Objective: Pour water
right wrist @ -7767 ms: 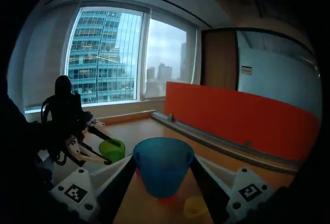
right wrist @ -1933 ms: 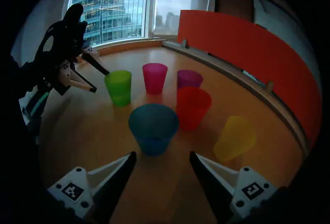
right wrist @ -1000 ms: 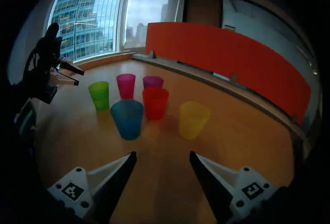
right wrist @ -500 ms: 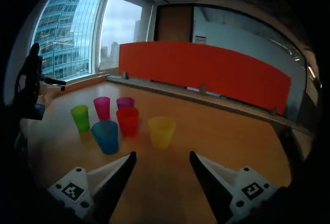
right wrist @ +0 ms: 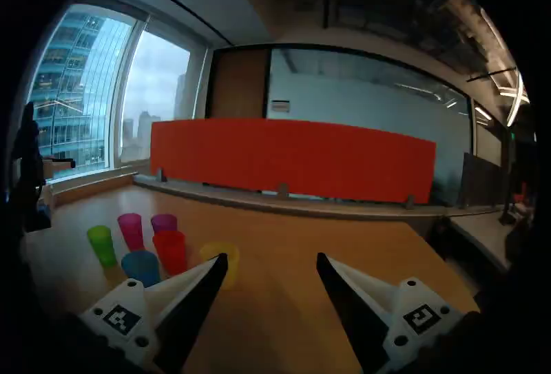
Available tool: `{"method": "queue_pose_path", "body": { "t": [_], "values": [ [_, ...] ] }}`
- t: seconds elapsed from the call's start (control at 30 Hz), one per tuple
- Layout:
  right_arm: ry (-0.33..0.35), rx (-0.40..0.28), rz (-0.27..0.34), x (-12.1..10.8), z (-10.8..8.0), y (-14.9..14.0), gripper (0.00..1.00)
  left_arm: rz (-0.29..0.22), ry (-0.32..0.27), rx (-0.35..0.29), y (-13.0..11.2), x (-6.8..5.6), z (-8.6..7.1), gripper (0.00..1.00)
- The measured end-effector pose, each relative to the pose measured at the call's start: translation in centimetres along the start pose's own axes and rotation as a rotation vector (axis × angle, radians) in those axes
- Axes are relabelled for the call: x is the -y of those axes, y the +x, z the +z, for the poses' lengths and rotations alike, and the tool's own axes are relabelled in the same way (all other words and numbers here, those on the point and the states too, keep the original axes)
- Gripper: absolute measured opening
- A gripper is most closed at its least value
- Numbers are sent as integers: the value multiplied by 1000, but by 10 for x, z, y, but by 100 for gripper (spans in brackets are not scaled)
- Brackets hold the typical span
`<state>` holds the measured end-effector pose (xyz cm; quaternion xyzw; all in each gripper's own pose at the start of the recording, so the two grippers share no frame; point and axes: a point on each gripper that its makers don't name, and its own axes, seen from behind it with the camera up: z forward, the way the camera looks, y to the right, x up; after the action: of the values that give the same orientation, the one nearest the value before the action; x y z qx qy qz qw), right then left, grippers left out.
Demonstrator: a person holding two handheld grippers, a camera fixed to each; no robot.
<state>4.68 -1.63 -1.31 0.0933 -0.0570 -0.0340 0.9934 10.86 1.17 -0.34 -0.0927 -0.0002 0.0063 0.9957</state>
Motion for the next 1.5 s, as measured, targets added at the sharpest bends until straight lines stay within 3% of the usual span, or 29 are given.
{"method": "queue_pose_path", "body": {
  "t": [0.3, 0.63, 1.03, 1.5],
  "values": [
    [-76, -109, 57, -19, -7, 25, 100, -12, 41, -47, -1, -2, -2, 98],
    [-207, -212, 39, -46, -13, 39, 100, -1, 74, -66, -9, -2, -6, 98],
    [-250, -216, 57, -51, -16, 38, 100, -7, 72, -59, -23, -4, -3, 98],
    [-272, -157, 27, -46, -17, 26, 100, 29, 120, -90, -37, 8, -4, 98]
  ]
}}
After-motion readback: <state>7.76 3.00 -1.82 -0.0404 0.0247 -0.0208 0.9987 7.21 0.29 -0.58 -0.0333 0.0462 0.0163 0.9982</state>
